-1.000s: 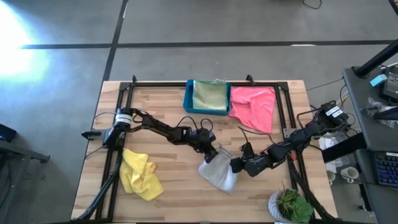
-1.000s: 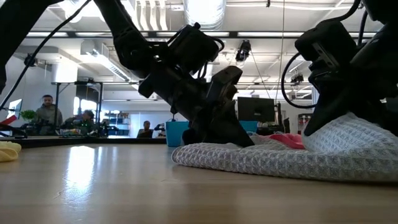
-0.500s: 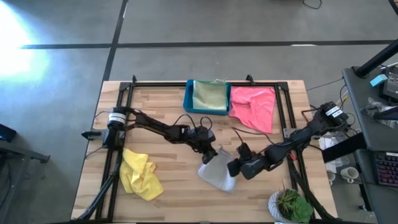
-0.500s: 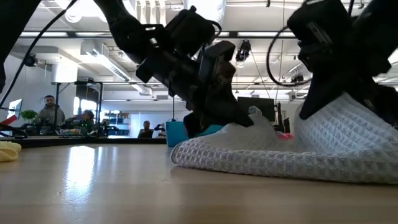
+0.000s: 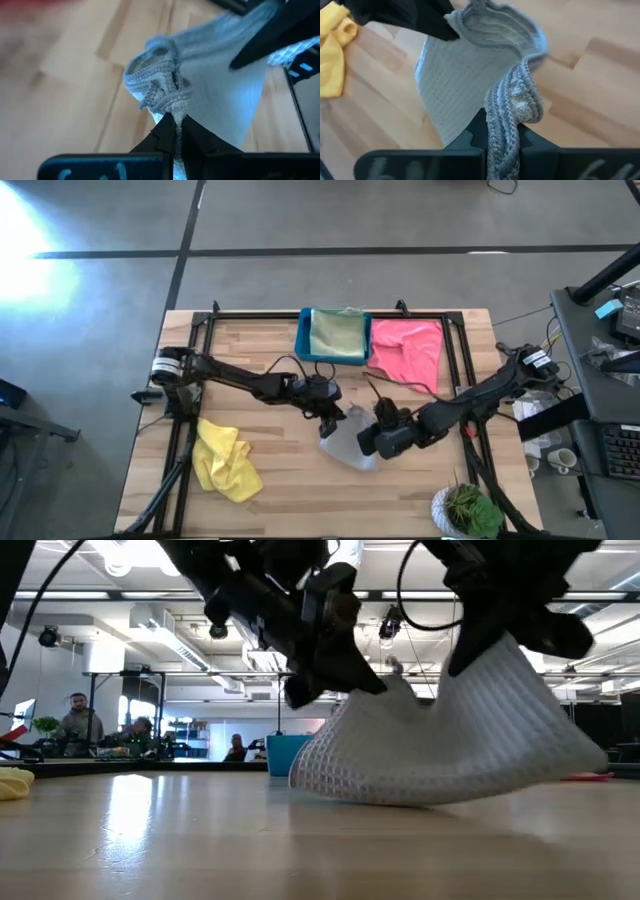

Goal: Fold microfiber towels
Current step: Put the gray microfiber cloth into the blue bin

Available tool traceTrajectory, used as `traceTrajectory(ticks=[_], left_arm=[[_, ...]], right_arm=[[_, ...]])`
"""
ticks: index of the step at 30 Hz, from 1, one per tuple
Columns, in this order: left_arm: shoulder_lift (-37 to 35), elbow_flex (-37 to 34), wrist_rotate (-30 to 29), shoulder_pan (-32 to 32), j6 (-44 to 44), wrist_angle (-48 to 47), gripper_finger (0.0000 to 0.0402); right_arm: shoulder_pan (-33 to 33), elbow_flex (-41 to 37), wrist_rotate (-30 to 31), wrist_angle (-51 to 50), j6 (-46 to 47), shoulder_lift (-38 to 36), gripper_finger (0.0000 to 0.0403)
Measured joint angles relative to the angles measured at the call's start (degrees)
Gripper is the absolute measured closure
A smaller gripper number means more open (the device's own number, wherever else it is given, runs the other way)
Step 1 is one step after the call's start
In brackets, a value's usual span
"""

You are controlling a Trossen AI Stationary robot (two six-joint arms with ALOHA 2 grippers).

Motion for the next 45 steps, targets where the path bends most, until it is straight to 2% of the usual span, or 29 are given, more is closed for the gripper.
traceTrajectory(ticks=[13, 24, 32, 37, 43, 45], left_arm=[[-10.41, -0.10, -12.47, 3.49, 8.22, -11.45, 0.0401], [-14.61, 0.06, -15.17, 10.93, 15.74, -14.09, 0.0402], [-14.96, 0.68, -15.34, 18.59, 16.22, -12.63, 0.0402], [-14.63, 0.66, -15.34, 23.80, 16.23, -7.95, 0.0401], [-11.60, 1.12, -15.12, 28.49, 15.96, -4.74, 0.0401], [-10.66, 1.12, -14.90, 29.49, 15.60, -4.51, 0.0401]], right_arm=[[-12.74, 7.28, 0.94, -5.13, -11.16, 0.09, 0.0390], [-27.73, 12.57, 0.97, -4.54, -25.20, 0.13, 0.0390], [-36.07, 15.00, 0.28, -3.39, -31.19, 0.28, 0.0390], [-42.88, 14.77, -2.65, 2.82, -37.91, 1.24, 0.0390], [-52.31, 16.29, -12.91, 8.55, -47.61, 5.95, 0.0390], [-54.22, 17.51, -14.65, 8.89, -49.93, 8.05, 0.0390]])
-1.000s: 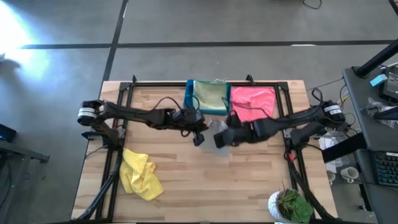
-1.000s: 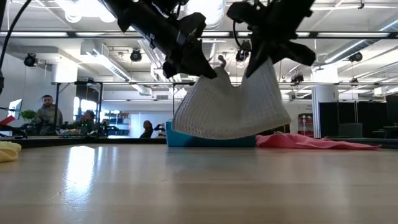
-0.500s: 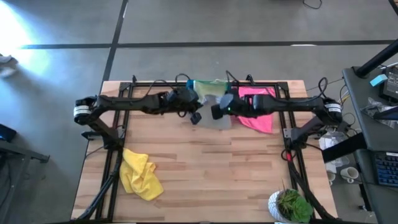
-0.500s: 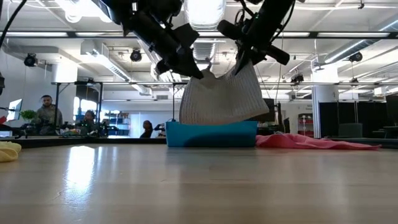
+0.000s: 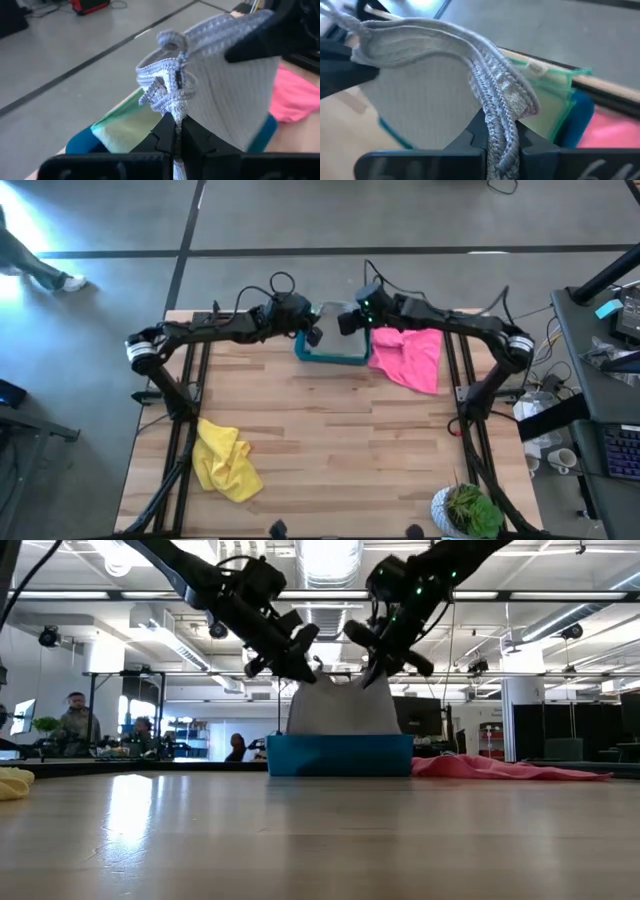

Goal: Fold microfiber towels
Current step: Put the gray microfiber cloth into the blue bin

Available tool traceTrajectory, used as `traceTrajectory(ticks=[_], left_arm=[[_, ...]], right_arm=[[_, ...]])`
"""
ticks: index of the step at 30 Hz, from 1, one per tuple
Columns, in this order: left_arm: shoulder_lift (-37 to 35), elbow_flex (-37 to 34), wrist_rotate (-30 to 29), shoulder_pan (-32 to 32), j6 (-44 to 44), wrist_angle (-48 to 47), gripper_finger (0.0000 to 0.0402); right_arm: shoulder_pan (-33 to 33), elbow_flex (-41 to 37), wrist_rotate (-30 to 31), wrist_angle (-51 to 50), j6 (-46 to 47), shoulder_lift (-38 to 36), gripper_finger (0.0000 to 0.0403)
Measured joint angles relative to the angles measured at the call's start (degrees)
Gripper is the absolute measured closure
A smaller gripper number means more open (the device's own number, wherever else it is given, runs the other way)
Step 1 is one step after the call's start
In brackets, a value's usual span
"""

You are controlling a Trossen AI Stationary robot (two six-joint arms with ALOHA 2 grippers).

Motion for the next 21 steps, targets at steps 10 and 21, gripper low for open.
traceTrajectory(ticks=[10, 21], left_arm=[[4.30, 0.04, 0.06, 2.06, -5.97, 0.60, 0.0401], [3.10, 2.99, 1.03, 0.33, -8.97, -10.02, 0.0401]], right_arm=[[-3.46, 4.97, -11.96, -6.39, -5.02, 6.79, 0.0390], [-2.40, 11.19, -11.52, -19.99, -6.66, 5.72, 0.0390]])
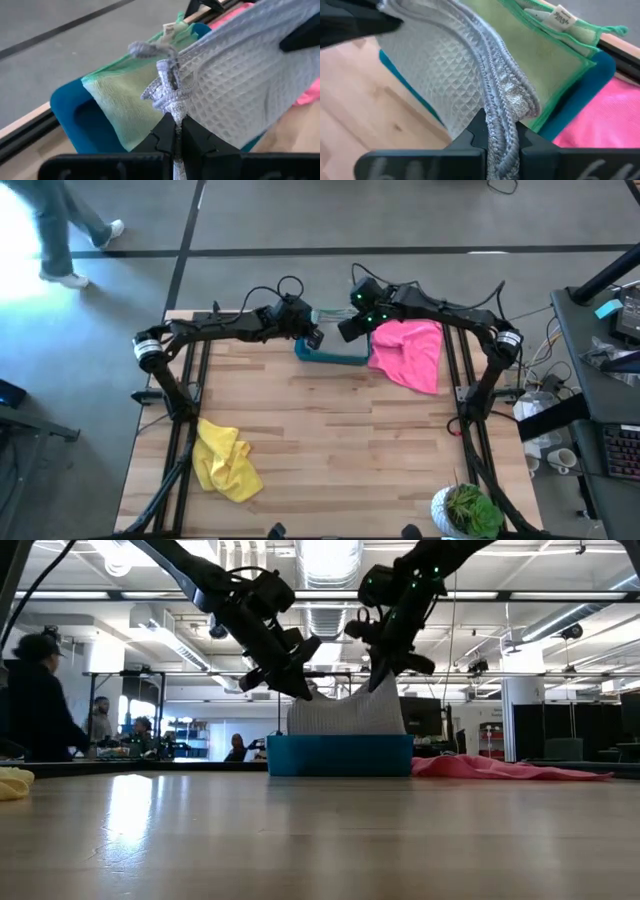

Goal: Fold microfiber towels
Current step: Put the gray microfiber cloth into the blue bin

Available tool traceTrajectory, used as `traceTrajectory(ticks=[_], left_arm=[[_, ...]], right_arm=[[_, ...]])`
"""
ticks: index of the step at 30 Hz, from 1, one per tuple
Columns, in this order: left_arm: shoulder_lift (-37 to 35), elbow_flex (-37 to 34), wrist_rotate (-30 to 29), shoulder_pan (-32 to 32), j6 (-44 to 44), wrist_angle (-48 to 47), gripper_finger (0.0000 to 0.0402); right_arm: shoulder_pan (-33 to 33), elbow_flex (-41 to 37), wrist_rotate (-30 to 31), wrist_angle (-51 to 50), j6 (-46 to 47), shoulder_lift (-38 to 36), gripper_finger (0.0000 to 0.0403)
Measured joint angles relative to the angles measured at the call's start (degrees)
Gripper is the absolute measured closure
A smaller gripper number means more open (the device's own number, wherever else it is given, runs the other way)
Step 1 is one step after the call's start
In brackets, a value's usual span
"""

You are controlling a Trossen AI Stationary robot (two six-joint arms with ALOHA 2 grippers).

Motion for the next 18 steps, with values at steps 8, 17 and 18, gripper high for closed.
traceTrajectory(ticks=[8, 17, 18], left_arm=[[4.03, 0.23, -1.71, 1.30, 1.62, -0.57, 0.0401], [9.26, 1.30, -2.96, 2.85, 1.92, 1.80, 0.0401], [9.33, 1.38, -2.96, 3.01, 1.95, 2.57, 0.0401]], right_arm=[[-0.32, -2.04, 1.50, 4.44, -2.74, 5.41, 0.0390], [-1.94, -2.05, 4.80, 7.46, -6.66, 8.39, 0.0390], [-2.36, -2.05, 5.09, 7.71, -7.12, 8.58, 0.0390]])
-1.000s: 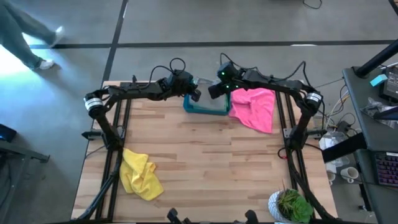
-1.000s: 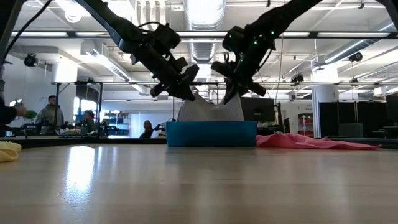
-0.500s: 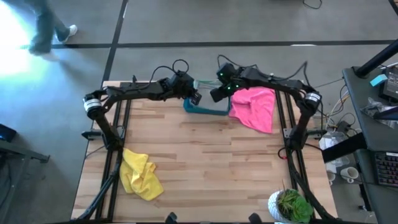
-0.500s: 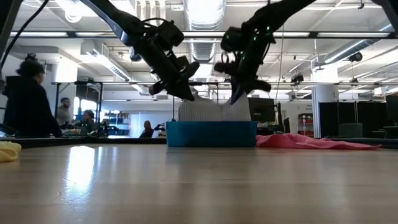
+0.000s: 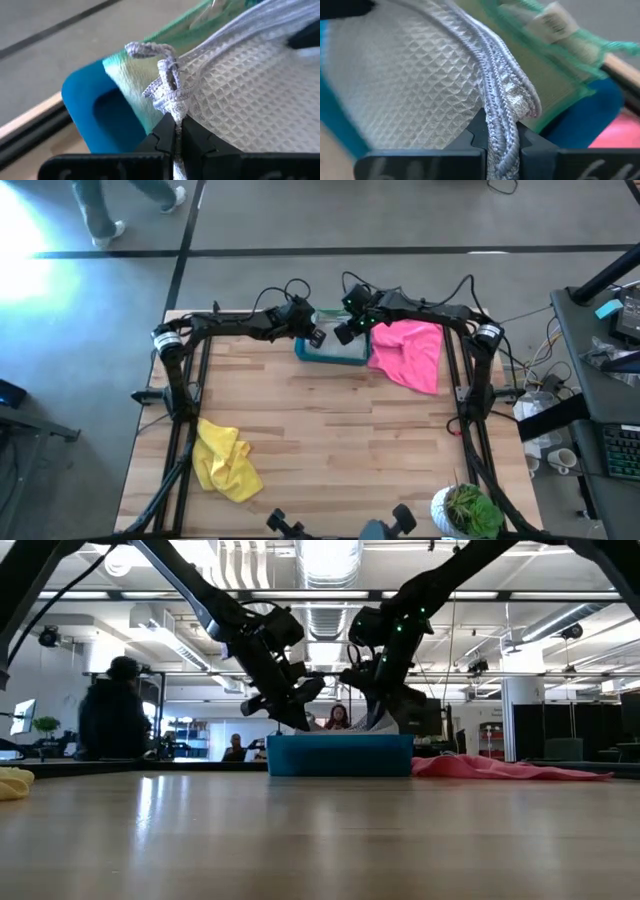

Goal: Fold microfiber towels
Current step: Put the gray microfiber cloth into the blue bin

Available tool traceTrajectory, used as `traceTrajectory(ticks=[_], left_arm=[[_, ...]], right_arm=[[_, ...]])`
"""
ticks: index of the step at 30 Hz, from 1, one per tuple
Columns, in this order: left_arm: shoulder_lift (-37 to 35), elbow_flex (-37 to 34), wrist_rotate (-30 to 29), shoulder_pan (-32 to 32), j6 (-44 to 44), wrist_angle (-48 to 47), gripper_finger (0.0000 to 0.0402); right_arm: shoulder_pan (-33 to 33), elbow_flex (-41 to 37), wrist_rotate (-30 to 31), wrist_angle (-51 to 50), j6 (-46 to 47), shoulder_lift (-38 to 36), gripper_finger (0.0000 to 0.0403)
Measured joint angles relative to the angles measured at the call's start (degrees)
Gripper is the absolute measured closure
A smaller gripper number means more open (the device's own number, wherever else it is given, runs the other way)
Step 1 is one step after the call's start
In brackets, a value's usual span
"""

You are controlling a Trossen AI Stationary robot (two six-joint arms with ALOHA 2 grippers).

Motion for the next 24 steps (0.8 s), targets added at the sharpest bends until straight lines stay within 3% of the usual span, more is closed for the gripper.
traceTrajectory(ticks=[8, 19, 24], left_arm=[[0.11, -0.13, -2.78, 0.87, 0.13, 5.69, 0.0395], [0.35, -0.28, -3.62, 1.36, 5.10, 7.60, 0.0391], [0.35, -0.37, -4.66, 1.45, 8.59, 7.14, 0.0378]], right_arm=[[-1.94, 0.00, 4.01, 2.28, -4.07, 0.64, 0.0390], [-3.00, -0.09, 2.66, 3.10, -7.28, 0.98, 0.0388], [-3.18, -0.20, 2.46, 2.17, -8.49, 1.32, 0.0349]])
